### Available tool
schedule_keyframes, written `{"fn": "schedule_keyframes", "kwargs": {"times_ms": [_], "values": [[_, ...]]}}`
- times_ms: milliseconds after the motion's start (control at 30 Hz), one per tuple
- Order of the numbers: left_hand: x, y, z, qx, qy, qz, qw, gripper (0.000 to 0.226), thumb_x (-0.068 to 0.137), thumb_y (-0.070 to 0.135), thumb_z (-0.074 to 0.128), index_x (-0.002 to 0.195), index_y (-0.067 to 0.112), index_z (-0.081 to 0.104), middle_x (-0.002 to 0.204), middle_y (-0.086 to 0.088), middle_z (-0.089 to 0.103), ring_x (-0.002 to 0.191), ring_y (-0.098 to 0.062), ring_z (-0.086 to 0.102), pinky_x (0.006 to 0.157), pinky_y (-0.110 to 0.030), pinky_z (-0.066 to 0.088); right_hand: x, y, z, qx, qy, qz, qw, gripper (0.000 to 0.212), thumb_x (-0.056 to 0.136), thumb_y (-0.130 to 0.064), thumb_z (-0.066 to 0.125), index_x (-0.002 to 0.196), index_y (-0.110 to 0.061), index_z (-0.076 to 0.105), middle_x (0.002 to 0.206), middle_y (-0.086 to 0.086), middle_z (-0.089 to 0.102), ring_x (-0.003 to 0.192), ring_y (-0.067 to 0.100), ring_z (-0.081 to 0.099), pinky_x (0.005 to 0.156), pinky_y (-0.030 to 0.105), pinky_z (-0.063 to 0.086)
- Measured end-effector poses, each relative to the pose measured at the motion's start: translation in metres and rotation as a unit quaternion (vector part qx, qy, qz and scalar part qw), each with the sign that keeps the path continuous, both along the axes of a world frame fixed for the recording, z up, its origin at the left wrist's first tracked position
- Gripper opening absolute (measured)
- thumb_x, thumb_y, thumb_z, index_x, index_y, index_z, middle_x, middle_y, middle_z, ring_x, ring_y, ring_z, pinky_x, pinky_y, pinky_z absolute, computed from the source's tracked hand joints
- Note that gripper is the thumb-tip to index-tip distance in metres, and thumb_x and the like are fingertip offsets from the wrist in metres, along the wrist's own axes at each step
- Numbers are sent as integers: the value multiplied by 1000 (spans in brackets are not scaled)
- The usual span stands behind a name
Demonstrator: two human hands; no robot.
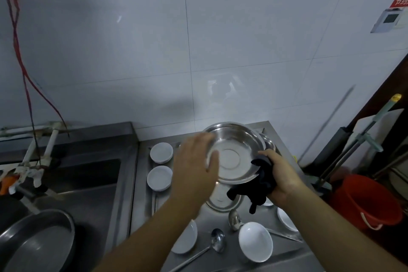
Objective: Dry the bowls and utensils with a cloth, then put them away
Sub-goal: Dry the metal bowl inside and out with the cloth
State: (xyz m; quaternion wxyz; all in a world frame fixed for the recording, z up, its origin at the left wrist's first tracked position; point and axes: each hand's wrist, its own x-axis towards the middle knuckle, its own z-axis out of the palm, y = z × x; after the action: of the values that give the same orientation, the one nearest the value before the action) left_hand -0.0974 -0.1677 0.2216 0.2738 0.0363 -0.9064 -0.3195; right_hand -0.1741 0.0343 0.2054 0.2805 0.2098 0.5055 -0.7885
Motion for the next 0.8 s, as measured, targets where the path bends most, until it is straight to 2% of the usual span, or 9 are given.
{"fn": "schedule_keyframes", "kwargs": {"times_ms": [133, 200, 267, 367, 467, 533, 600, 700, 800], "values": [[-16, -20, -13, 280, -166, 42, 945, 27, 110, 38, 46, 132, 32, 62, 123, 9, 69, 107, -9, 65, 99, -38, 53, -1, 12, -15, 7, -13, -23, 1000, 38, 80, -32, 78, 108, -8, 71, 113, 19, 52, 103, 33, 41, 89, 45, 31], [-20, -17, -22, 343, -205, 21, 916, 22, 109, 32, 47, 111, 29, 68, 98, -1, 75, 91, -23, 73, 87, -50, 64, -4, 19, -20, 3, -12, -25, 1000, 45, 81, -31, 79, 120, -9, 72, 115, 19, 58, 104, 34, 42, 90, 48, 33], [-25, -11, -33, 395, -223, 16, 891, 20, 107, 25, 50, 104, 22, 69, 94, -11, 74, 89, -32, 75, 81, -54, 66, -9, 27, -25, 0, 1, -32, 999, 41, 88, -29, 77, 129, -24, 73, 115, 20, 65, 100, 39, 48, 94, 60, 44], [-38, -1, -50, 428, -237, 21, 872, 16, 106, 22, 55, 107, 18, 70, 98, -14, 75, 92, -33, 76, 79, -49, 67, -21, 42, -36, -1, 13, -50, 999, 33, 94, -31, 76, 127, -33, 73, 116, 22, 76, 106, 43, 68, 93, 70, 54], [-55, 13, -66, 442, -255, 22, 860, 14, 106, 18, 57, 109, 15, 69, 103, -15, 75, 94, -32, 76, 77, -46, 68, -34, 58, -49, 31, 25, -52, 998, 36, 94, -36, 77, 130, -30, 73, 116, 23, 77, 102, 42, 63, 101, 69, 48], [-71, 23, -75, 454, -271, 30, 848, 12, 105, 17, 58, 109, 15, 69, 103, -15, 76, 93, -32, 77, 75, -44, 68, -43, 66, -55, 58, 26, -71, 995, 31, 91, -38, 81, 119, -25, 79, 110, 22, 79, 93, 43, 71, 93, 72, 54], [-89, 34, -84, 463, -287, 40, 837, 11, 105, 17, 60, 109, 16, 69, 101, -14, 77, 88, -30, 78, 72, -42, 67, -55, 76, -62, 72, 18, -94, 993, 23, 90, -38, 82, 104, -20, 83, 102, 19, 81, 84, 39, 78, 80, 64, 62], [-117, 51, -97, 472, -311, 69, 822, 10, 102, 18, 62, 106, 17, 71, 89, -9, 80, 78, -26, 80, 66, -37, 66, -82, 99, -75, 69, -29, -90, 993, 30, 94, -41, 76, 91, -13, 86, 99, 17, 81, 82, 35, 79, 85, 51, 61], [-144, 71, -111, 484, -328, 104, 804, 10, 101, 14, 62, 102, 14, 71, 81, -10, 78, 72, -26, 78, 63, -36, 65, -112, 126, -86, 89, -10, -65, 994, 18, 96, -25, 75, 96, -10, 85, 101, 19, 81, 87, 32, 80, 76, 44, 63]]}}
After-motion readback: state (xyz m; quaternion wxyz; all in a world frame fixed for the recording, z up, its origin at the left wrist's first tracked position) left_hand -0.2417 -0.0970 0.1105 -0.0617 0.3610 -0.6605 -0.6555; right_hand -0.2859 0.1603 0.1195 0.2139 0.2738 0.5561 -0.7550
